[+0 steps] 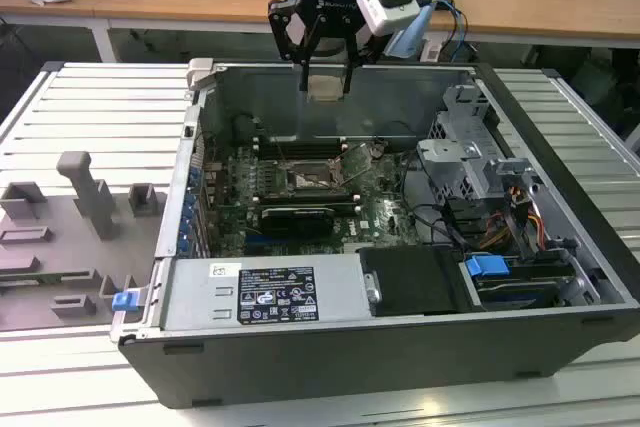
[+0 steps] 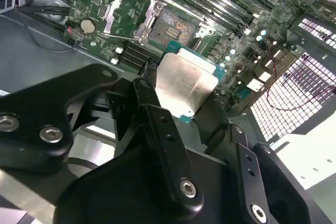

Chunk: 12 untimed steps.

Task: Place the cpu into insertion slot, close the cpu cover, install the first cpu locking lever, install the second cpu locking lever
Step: 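Place the cpu into insertion slot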

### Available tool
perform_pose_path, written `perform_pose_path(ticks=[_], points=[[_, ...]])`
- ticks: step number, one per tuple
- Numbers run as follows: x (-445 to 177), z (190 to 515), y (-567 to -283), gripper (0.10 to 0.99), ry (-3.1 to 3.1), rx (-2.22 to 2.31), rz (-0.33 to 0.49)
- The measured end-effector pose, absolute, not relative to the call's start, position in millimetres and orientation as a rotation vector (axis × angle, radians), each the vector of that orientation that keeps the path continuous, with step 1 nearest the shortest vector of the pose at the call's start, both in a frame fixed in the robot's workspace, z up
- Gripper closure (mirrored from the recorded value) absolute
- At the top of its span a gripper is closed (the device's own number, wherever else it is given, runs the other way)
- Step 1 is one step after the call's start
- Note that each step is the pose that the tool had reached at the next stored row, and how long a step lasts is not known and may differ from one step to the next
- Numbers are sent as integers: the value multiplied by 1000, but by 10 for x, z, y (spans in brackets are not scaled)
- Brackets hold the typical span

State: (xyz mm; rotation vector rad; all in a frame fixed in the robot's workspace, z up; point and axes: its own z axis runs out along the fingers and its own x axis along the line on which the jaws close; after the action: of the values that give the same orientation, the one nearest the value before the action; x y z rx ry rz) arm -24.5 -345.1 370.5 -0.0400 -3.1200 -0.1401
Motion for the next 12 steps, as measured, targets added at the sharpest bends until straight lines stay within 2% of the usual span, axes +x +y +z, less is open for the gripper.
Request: perform_pose_path(ticks=[12], points=[[-246,3704,-3450,545,-3120,-160,-140]])
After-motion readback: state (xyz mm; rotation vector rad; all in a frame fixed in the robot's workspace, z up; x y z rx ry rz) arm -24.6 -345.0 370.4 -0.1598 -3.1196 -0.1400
